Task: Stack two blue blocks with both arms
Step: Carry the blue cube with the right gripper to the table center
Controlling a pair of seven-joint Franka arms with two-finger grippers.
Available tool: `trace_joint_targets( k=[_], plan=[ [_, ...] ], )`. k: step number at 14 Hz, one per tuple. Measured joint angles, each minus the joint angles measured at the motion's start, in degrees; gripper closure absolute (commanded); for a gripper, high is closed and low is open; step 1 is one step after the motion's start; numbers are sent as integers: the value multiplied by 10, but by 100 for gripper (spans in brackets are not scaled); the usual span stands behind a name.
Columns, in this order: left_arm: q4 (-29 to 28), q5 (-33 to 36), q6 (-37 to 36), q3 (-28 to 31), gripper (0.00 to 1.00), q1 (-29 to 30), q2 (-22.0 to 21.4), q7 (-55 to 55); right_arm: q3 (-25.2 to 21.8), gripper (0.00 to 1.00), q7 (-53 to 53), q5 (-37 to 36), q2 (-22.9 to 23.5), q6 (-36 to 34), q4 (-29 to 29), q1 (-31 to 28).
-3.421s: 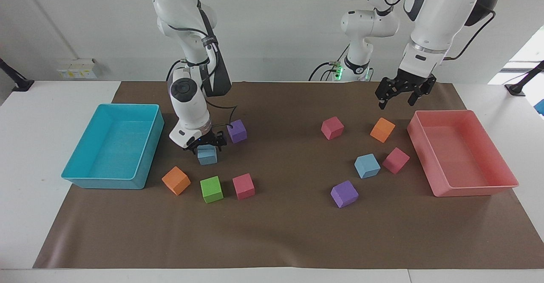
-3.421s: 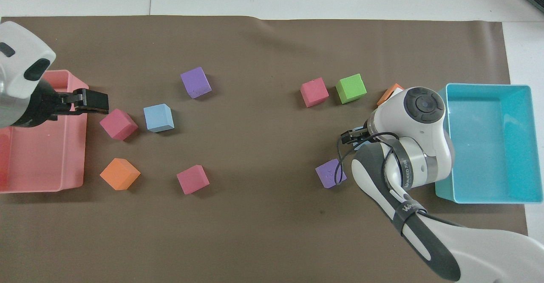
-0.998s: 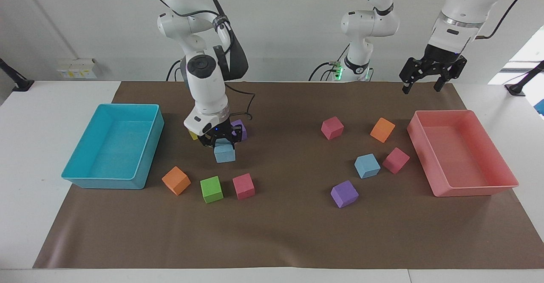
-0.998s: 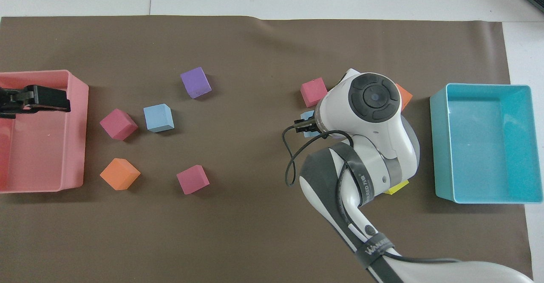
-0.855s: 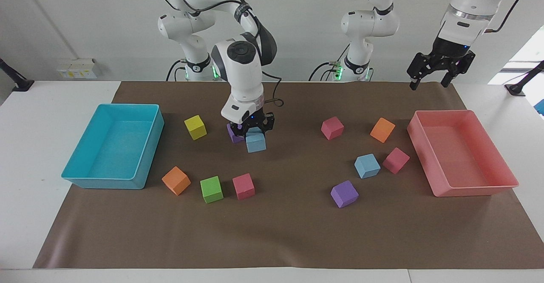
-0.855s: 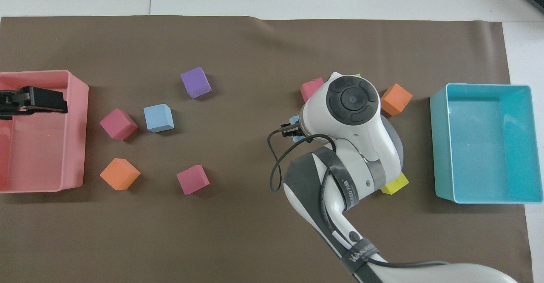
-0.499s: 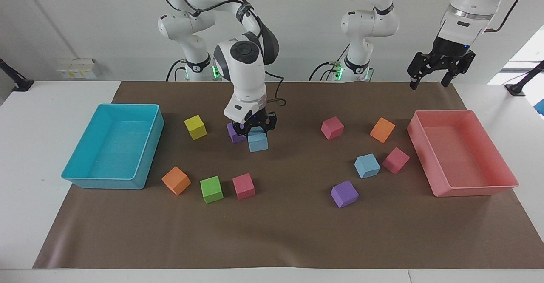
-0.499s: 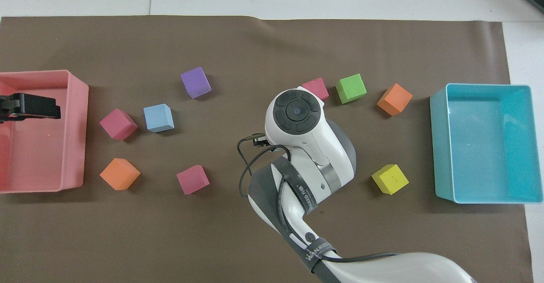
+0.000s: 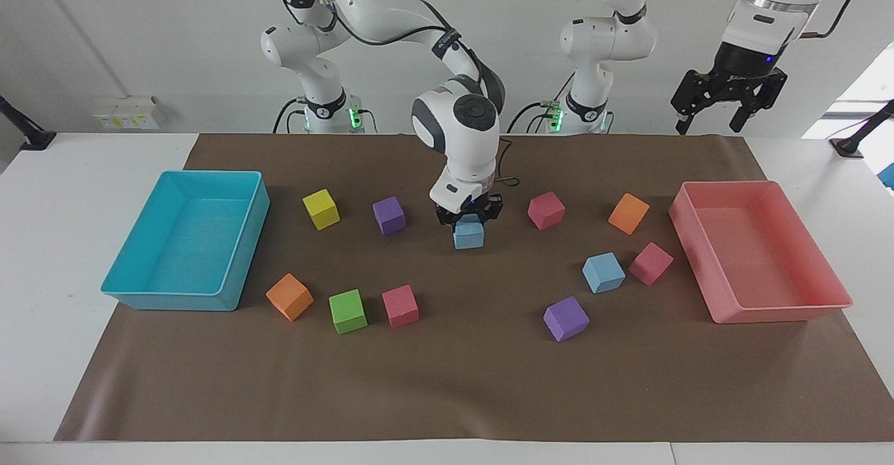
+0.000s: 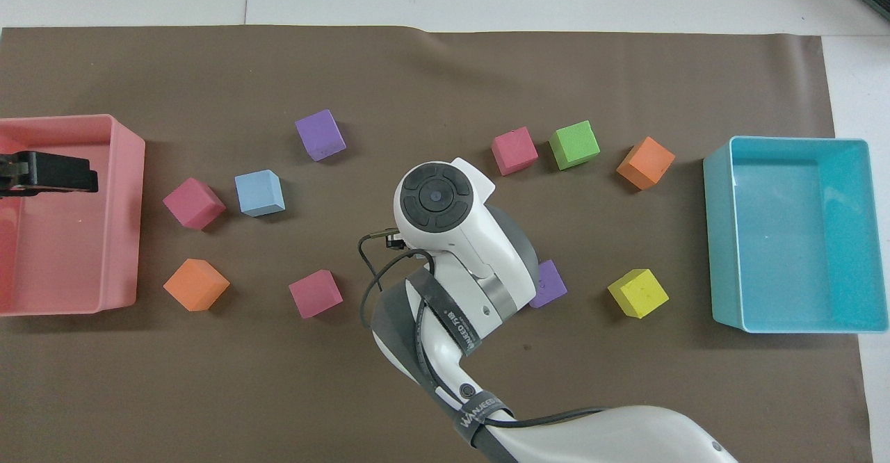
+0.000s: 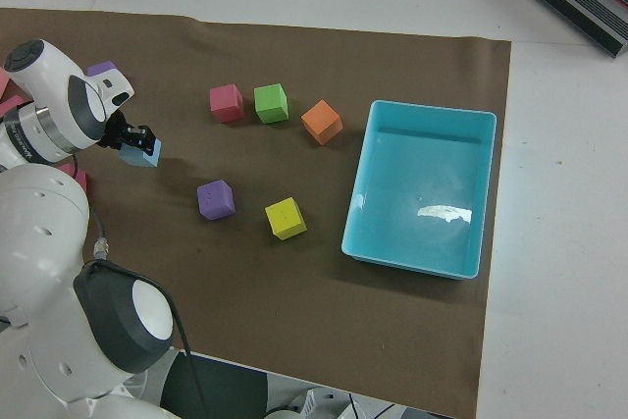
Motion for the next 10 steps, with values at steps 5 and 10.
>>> trace_joint_targets(
  k=[5, 10],
  plan=[
    [1, 0, 0, -2, 0, 0, 0, 0, 1, 100, 11, 7, 1, 2, -19, 4],
    [2, 0, 0, -2, 0, 0, -7, 0, 2, 100, 33, 7, 1, 24, -39, 21]
  ],
)
